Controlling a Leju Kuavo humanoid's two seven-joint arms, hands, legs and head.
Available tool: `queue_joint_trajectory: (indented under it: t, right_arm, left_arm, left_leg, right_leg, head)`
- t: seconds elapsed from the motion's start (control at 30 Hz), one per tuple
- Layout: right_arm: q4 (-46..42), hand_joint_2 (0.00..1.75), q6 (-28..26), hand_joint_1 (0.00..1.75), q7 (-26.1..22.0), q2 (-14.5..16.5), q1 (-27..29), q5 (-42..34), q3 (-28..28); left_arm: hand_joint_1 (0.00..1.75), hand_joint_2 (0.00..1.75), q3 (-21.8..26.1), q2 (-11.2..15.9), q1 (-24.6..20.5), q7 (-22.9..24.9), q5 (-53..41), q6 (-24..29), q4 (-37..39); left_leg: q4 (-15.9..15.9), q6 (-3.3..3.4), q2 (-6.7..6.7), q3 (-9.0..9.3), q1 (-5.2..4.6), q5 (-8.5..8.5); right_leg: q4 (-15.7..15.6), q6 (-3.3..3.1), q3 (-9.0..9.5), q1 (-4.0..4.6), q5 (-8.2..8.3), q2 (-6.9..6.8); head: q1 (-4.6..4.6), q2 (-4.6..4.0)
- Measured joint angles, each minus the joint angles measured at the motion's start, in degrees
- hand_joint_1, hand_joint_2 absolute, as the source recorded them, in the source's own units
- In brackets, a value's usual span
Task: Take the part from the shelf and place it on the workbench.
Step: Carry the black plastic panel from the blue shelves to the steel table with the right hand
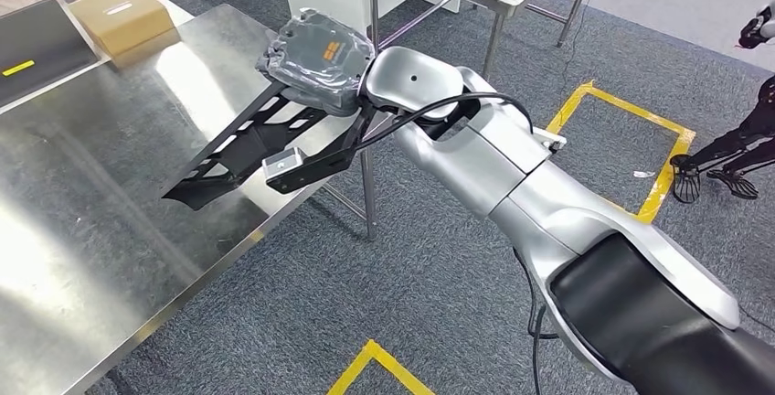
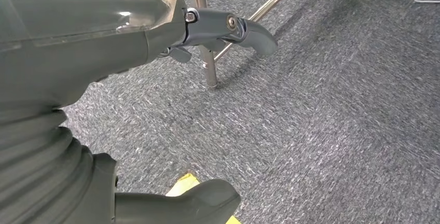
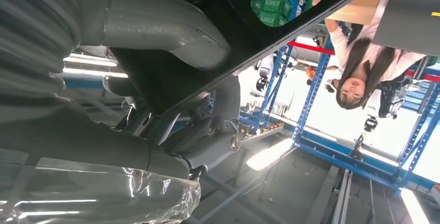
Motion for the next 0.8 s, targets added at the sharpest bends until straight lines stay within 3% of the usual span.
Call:
queue_joint_trajectory:
  t: [0.3,0.53,0.8]
  right_arm:
    - [0.4,1.75,0.0,1.75,0.0,0.4,0.0,0.0,0.4]
    - [1.2,1.75,-0.5,1.75,0.0,0.4,0.0,-0.1,0.9]
    - [1.8,1.75,-0.9,1.75,0.0,0.1,0.0,-0.6,0.9]
  left_arm:
    - [0.0,1.75,0.3,-0.1,0.0,0.1,0.1,-0.8,0.0]
    - [0.0,1.75,0.3,-0.3,0.0,3.7,-0.4,-1.8,0.1]
    - [0.0,1.75,0.3,-0.2,0.0,4.2,-0.5,-1.9,0.1]
  left_leg:
    - [0.1,0.1,0.0,-0.07,0.01,-0.07]
    - [0.2,0.13,0.0,-0.1,0.02,-0.1]
    - [0.2,0.15,0.0,-0.11,0.02,-0.11]
  right_leg:
    - [0.0,0.0,0.0,0.02,0.0,0.0]
    - [0.0,0.0,0.0,0.03,0.0,0.0]
    - [0.0,0.0,0.0,0.03,0.0,0.0]
  head:
    - [0.01,0.0]
    - [0.0,0.0]
    - [0.01,0.0]
